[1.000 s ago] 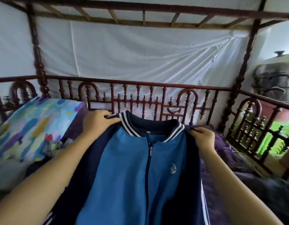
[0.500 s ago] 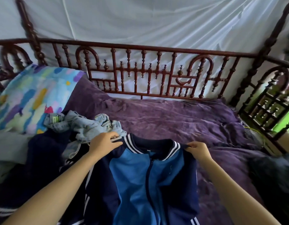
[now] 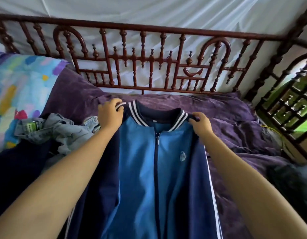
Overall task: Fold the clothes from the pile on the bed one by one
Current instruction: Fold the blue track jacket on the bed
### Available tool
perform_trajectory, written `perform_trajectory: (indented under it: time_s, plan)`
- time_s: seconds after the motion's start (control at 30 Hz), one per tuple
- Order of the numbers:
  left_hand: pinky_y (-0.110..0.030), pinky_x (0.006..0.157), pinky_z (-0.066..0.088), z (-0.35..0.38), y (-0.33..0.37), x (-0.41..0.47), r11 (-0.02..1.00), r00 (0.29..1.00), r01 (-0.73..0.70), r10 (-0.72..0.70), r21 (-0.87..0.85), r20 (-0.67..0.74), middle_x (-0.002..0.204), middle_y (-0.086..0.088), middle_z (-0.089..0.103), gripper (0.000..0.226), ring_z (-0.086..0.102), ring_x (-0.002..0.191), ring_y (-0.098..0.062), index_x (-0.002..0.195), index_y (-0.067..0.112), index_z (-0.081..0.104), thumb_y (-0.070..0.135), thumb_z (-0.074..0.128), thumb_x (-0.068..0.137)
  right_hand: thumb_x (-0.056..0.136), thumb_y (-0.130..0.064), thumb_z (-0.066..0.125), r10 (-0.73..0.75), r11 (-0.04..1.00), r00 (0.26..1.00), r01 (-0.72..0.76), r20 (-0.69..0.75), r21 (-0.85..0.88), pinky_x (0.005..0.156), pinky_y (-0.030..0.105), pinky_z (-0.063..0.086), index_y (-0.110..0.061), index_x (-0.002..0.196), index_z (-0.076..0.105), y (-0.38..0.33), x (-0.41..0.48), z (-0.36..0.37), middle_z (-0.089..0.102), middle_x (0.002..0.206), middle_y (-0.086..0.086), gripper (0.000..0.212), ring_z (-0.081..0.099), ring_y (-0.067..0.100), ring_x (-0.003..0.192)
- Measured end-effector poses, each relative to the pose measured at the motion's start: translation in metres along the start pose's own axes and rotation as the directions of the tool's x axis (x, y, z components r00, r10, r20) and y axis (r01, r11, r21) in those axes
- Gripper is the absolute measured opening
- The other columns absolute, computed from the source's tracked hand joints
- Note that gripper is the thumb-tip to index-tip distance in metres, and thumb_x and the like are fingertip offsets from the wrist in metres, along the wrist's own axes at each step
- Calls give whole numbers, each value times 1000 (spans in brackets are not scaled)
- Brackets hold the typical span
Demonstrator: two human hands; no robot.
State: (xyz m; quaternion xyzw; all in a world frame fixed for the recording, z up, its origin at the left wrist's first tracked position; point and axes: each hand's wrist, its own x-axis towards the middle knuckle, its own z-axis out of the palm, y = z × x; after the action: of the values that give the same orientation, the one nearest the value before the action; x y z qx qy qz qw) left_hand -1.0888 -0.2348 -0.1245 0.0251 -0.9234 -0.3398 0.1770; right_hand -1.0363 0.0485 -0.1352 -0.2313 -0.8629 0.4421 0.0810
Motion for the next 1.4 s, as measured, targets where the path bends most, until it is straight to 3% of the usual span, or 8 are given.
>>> perform_trajectory:
  time_s: [0.17,0.4,0.67,0.93,1.03,1.2,1.3,1.4]
  plan:
    - [-47,113,14,47,-41,-53,940,943,73,-174,335,284,154,-21,9,84,7,142,-36,150,18,8,46,56,88,88,-11,61,-44,995,973,62,228,-75,109,31,25,-15,150,12,62,-44,37,11,155,15,79,19,27,142]
    - [-40,113,22,62,-148,-285,803,666,-57,-412,593,622,156,-18,0,82,6,144,-34,150,21,-1,50,48,91,89,-31,57,610,724,773,-455,174,-519,103,36,35,-11,144,26,242,-220,65,35,139,21,66,38,36,128]
    - [-36,108,30,17,-185,-355,758,516,38,-572,651,637,153,-10,12,75,18,139,-29,150,22,8,46,48,90,83,-32,68,847,480,531,-752,18,-452,104,40,36,-21,149,3,310,-312,54,17,147,21,93,39,37,127]
    - [-43,107,31,7,-183,-372,779,526,171,-590,604,612,151,-13,19,70,19,137,-34,149,19,14,40,49,92,78,-13,65,641,753,756,-584,136,-303,70,35,50,-3,105,66,291,-275,-9,67,87,17,28,66,30,87]
    - [-46,107,31,7,-180,-378,805,537,198,-566,559,625,151,-12,22,67,20,137,-35,148,18,18,39,51,93,80,-20,64,525,797,837,-547,-156,-256,88,45,48,-7,111,66,272,-230,-82,66,104,22,33,62,36,102]
    - [-41,107,31,0,-191,-391,813,530,262,-571,520,626,147,-14,34,65,32,134,-33,146,11,25,35,52,92,78,-22,67,257,733,756,-559,-603,-388,106,54,20,-14,132,43,251,-199,-161,33,141,23,60,23,40,134]
    - [-39,107,31,-9,-201,-404,795,508,299,-600,527,617,146,-16,36,65,35,133,-33,144,6,28,32,56,91,78,-17,68,125,785,907,-338,-402,-518,105,52,24,-12,139,39,262,-228,-105,27,146,24,67,22,40,135]
    - [-41,108,32,-12,-210,-413,792,501,341,-610,507,615,146,-18,35,67,37,132,-35,144,4,29,28,59,90,85,-21,62,379,798,925,-328,-2,-506,101,45,35,-13,139,39,279,-272,-14,35,140,21,59,33,38,128]
